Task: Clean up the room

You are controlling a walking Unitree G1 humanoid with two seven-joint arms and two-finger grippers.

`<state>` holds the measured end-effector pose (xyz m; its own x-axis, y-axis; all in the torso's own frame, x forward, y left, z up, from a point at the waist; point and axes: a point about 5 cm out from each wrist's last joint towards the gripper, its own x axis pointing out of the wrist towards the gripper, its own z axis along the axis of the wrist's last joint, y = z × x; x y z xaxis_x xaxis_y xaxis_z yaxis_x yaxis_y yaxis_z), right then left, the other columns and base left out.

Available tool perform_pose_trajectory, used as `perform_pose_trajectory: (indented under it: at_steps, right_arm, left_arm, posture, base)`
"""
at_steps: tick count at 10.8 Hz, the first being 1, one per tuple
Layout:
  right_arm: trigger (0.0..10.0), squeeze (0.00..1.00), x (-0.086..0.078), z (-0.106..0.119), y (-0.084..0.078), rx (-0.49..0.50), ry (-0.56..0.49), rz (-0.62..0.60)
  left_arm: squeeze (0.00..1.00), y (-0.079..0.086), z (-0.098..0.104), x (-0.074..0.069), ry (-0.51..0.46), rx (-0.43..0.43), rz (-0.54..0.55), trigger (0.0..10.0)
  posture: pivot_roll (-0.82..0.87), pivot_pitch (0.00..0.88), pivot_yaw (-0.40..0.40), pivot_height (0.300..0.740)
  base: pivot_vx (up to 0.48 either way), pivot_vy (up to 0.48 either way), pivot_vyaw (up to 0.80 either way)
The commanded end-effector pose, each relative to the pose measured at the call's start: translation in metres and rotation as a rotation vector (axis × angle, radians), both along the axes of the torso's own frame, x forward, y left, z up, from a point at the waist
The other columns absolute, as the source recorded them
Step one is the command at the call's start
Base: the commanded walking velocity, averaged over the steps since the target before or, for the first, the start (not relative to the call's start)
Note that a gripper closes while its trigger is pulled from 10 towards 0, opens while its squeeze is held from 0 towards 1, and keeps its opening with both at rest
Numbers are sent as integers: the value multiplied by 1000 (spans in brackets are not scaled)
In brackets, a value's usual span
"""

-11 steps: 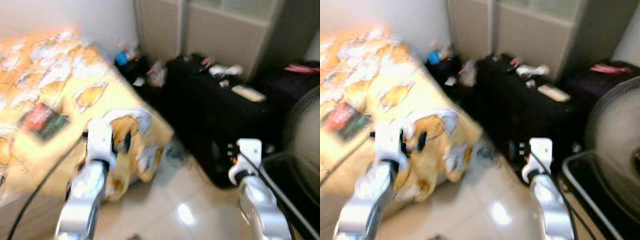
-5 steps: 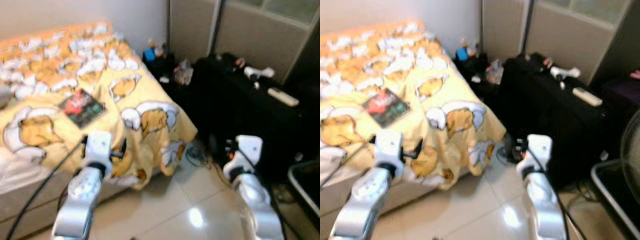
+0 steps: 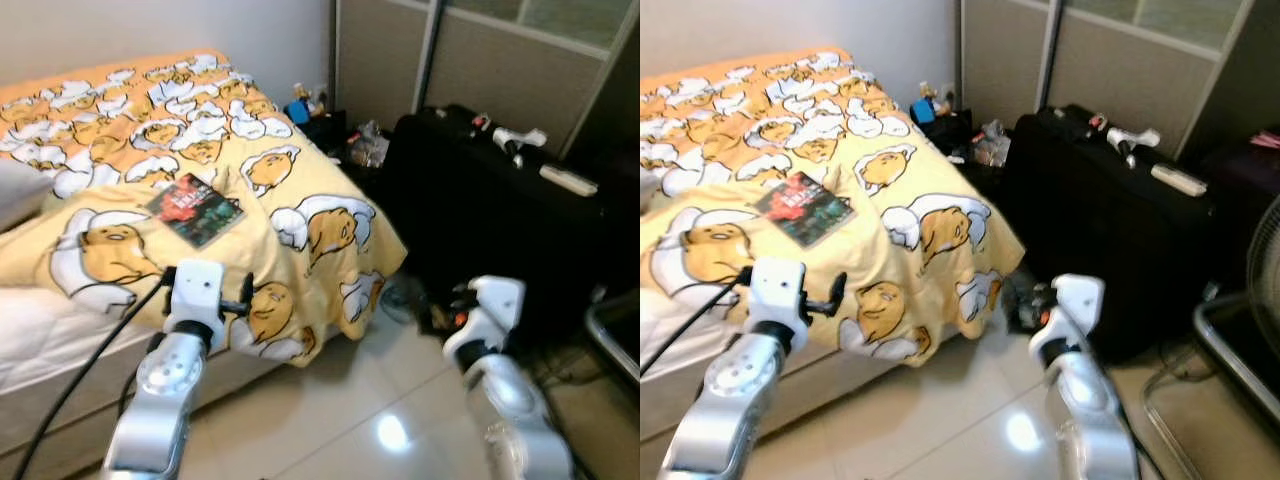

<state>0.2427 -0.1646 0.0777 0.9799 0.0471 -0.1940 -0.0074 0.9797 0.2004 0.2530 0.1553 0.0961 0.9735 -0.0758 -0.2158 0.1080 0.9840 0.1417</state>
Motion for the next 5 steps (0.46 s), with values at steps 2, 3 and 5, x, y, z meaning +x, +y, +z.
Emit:
perform_pose_trajectory:
  at_steps: [2,3,5]
  right_arm:
    - [10000,0,4,2,5,-13,-8,2]
    - [10000,0,6,1,7,-6,-2,15]
    - [10000,0,9,2,9,-32,0,51]
  left_arm:
    - [0,9,2,-2,0,18,35,10000]
    - [0,9,3,-2,-1,19,39,10000]
    - [0,11,3,-4,-4,21,49,10000]
  posture:
    - [-72,0,49,740]
    - [-63,0,41,740]
    - [-58,0,38,740]
  base:
    - [0,322,0]
    - [0,319,0]
    - [0,298,0]
